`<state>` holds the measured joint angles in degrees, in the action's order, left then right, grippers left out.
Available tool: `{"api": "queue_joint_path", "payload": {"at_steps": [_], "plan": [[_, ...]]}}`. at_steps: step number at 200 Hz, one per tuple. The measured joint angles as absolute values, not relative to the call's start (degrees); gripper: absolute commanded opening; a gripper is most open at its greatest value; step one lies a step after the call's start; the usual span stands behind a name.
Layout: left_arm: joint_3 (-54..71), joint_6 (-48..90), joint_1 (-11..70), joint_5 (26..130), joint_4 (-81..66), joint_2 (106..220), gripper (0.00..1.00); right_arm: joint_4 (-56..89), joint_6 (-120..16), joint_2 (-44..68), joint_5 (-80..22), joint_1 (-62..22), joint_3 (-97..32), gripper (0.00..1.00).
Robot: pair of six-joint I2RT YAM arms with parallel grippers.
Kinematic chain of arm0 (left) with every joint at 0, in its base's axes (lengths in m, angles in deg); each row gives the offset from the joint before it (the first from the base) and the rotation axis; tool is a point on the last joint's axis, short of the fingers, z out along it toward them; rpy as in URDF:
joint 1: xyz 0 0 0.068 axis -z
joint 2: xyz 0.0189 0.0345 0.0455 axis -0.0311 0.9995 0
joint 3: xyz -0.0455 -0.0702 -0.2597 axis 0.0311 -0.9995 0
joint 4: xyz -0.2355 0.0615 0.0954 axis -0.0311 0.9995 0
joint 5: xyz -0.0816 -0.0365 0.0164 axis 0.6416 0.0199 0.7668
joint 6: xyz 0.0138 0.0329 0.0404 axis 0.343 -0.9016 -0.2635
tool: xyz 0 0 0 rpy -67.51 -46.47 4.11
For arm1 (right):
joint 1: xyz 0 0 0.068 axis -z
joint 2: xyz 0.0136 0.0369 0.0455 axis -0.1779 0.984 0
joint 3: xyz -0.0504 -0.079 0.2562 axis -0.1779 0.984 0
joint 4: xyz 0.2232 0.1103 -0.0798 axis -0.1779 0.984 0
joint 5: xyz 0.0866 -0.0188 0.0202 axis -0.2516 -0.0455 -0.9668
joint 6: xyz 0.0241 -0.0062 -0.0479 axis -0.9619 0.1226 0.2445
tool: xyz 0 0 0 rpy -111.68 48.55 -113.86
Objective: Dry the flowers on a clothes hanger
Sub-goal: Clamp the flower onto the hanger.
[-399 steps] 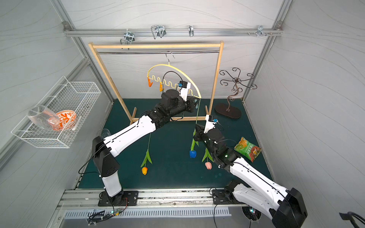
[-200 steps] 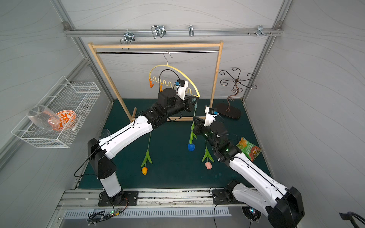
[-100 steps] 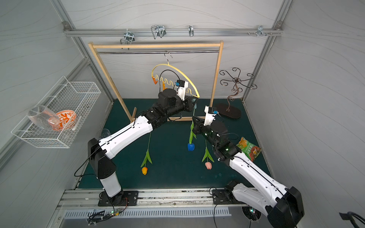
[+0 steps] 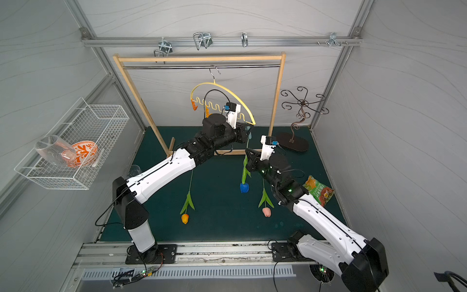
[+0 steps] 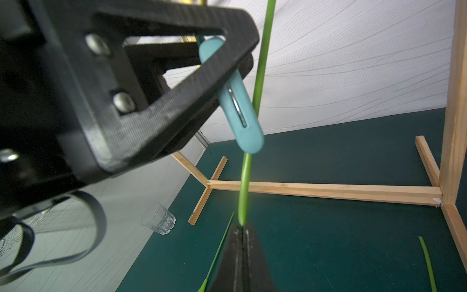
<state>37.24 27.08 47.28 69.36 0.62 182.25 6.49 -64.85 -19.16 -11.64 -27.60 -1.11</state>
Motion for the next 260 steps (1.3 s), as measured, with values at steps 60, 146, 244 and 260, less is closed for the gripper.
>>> {"api": "queue_joint_path", "payload": {"at_steps": [60, 146, 244, 260], "plan": [[36.17, 27.75, 47.28, 69.38, 0.16, 182.23, 0.43, 6.86, -64.85, -19.27, -12.30, -27.60, -1.11, 0.00], [34.10, 28.04, 47.28, 69.36, 0.09, 181.31, 0.73, 7.56, -64.30, -19.81, -12.73, -27.60, -1.17, 0.00], [21.44, 26.49, 47.28, 68.51, -1.07, 171.94, 0.93, 9.46, -62.49, -19.40, -11.38, -27.60, -1.20, 0.01], [19.41, 26.57, 47.28, 68.24, -0.78, 170.67, 0.96, 9.49, -62.49, -18.89, -11.16, -27.60, -1.20, 0.05]]}}
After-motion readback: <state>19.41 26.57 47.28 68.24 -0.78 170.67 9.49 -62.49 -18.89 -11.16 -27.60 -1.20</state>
